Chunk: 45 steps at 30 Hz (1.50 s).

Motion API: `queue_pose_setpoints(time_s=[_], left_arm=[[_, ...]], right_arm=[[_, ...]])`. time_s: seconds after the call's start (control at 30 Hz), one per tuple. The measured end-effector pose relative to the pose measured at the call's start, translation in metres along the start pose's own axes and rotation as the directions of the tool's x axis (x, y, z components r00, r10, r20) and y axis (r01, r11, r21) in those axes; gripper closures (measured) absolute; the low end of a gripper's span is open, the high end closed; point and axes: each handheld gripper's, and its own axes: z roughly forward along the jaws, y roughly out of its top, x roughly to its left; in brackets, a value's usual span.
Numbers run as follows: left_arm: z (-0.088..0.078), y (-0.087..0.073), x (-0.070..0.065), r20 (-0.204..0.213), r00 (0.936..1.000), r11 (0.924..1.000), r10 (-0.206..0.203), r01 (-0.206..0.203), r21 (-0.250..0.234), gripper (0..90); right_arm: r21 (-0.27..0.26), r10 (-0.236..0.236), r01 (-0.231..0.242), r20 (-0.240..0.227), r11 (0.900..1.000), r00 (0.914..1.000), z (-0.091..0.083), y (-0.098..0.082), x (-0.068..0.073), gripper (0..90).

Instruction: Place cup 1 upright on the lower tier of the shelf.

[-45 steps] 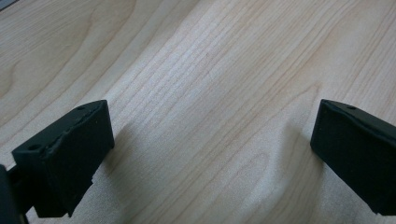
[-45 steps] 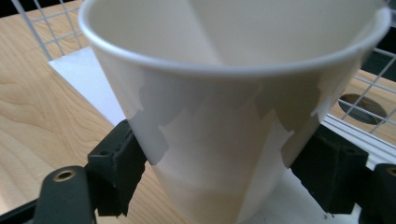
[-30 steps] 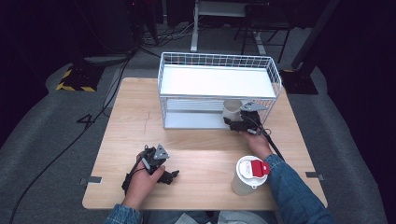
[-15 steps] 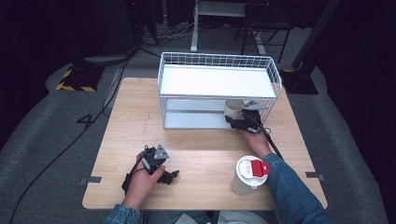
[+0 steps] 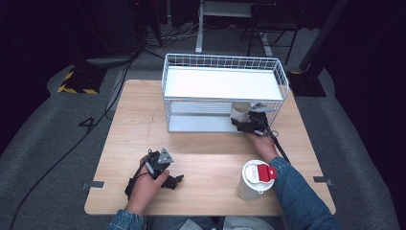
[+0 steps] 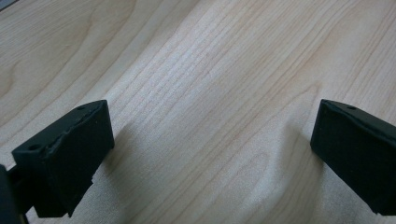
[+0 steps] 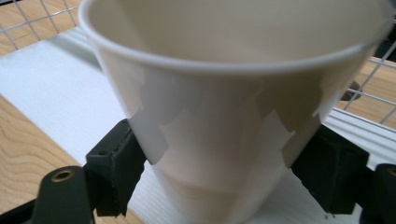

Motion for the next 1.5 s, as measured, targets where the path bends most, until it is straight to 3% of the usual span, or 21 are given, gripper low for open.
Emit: queue_pose_setpoints(time_s=[0.3, 0.6, 0.93, 1.17, 1.43, 1.5], left_arm=[[0.000, 0.000, 0.000, -0.002, 1.0000, 1.0000, 0.000, 0.000, 0.000, 0.1], [0.001, 0.000, 0.001, 0.000, 1.0000, 1.0000, -0.001, 0.001, -0.002, 0.0], [0.001, 0.001, 0.001, -0.002, 1.0000, 1.0000, 0.000, 0.000, -0.002, 0.0], [0.002, 0.001, 0.001, -0.002, 1.0000, 1.0000, -0.001, 0.001, -0.002, 0.1], [0.002, 0.001, 0.001, -0.001, 1.0000, 1.0000, -0.001, 0.001, -0.002, 0.1], [0.002, 0.001, 0.001, -0.001, 1.0000, 1.0000, -0.001, 0.001, -0.002, 0.1]], right_arm=[[-0.001, -0.054, 0.054, 0.015, 0.999, 0.9985, -0.001, 0.001, 0.004, 14.9], [-0.035, -0.038, 0.038, 0.009, 0.999, 0.9993, -0.006, 0.004, 0.001, 14.5], [-0.002, -0.048, 0.048, 0.047, 0.999, 0.9977, -0.022, 0.008, 0.000, 14.5], [0.033, -0.033, 0.033, 0.019, 0.999, 0.9993, -0.034, 0.006, 0.002, 14.3], [0.028, -0.024, 0.025, -0.004, 0.999, 0.9997, -0.050, -0.001, 0.006, 14.3], [0.002, -0.029, 0.029, -0.015, 1.000, 0.9995, -0.060, 0.000, 0.009, 14.3]])
